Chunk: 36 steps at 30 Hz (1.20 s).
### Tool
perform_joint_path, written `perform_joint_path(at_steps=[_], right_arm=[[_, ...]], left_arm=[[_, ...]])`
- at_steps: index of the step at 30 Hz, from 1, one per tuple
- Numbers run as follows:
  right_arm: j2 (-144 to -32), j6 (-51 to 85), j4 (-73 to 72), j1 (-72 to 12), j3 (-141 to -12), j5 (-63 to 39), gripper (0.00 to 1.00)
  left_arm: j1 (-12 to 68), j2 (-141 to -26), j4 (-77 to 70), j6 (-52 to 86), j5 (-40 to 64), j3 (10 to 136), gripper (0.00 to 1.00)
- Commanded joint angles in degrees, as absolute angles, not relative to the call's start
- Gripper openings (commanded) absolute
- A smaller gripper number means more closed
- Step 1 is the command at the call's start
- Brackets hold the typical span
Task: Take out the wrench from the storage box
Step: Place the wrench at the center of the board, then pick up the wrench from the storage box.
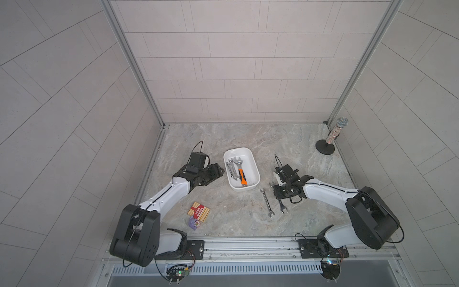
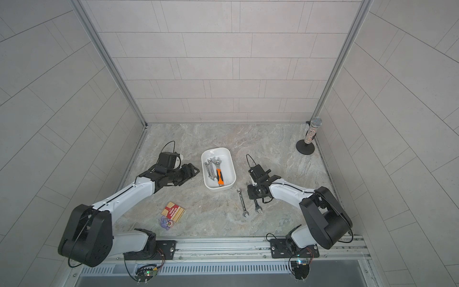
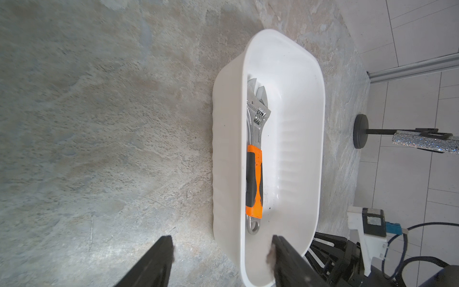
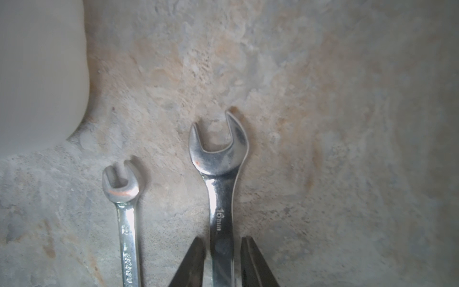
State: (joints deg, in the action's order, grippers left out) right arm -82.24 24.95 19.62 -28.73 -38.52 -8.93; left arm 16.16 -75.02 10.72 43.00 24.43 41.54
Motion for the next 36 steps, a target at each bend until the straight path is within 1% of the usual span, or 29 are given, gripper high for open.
perform_joint_path(at_steps=[1, 4, 8, 10, 13, 18, 23, 26, 28, 31, 36], right_arm=[[-80.2, 24.7, 23.8, -28.2, -38.7, -7.1, 0.31], [-78.5, 24.3, 25.9, -28.7, -40.5, -8.6, 0.31], [-74.7, 24.7, 27.8, -31.9, -45.8, -7.9, 0.32], [-75.4, 25.0, 27.0, -33.7, -49.4, -7.4, 0.32], [-81.2, 24.5, 26.6, -36.3, -57.1, -7.5, 0.32], [-96.9, 22.5, 31.8, -39.5, -73.6, -7.1, 0.34], [-109.9, 21.3, 36.8, -42.0, -87.1, -5.5, 0.44], [-115.7, 20.5, 39.3, -43.0, -92.4, -3.7, 0.50], [-118.6, 20.3, 40.9, -43.1, -94.9, -2.2, 0.51], [-121.7, 20.3, 42.2, -43.2, -97.3, 0.0, 0.51], [-124.3, 20.6, 42.8, -43.4, -99.4, 1.9, 0.48]], left_arm=[[16.4, -74.5, 10.4, 42.5, 24.4, 41.8, 0.69], [16.5, -74.4, 10.5, 42.5, 24.7, 41.9, 0.69], [16.5, -74.5, 11.2, 41.9, 24.9, 42.5, 0.69], [16.5, -74.9, 11.6, 41.8, 24.8, 42.9, 0.69], [16.4, -75.8, 12.4, 41.8, 24.4, 43.2, 0.68], [16.2, -77.8, 14.3, 40.3, 23.6, 44.2, 0.68], [15.5, -78.3, 16.1, 39.3, 23.0, 45.1, 0.67], [15.2, -78.4, 16.4, 39.3, 23.2, 45.1, 0.68], [15.2, -78.5, 16.3, 39.5, 23.5, 45.0, 0.67], [15.1, -78.2, 16.3, 39.5, 23.8, 44.6, 0.67], [15.1, -77.4, 16.0, 39.7, 23.9, 44.2, 0.67]])
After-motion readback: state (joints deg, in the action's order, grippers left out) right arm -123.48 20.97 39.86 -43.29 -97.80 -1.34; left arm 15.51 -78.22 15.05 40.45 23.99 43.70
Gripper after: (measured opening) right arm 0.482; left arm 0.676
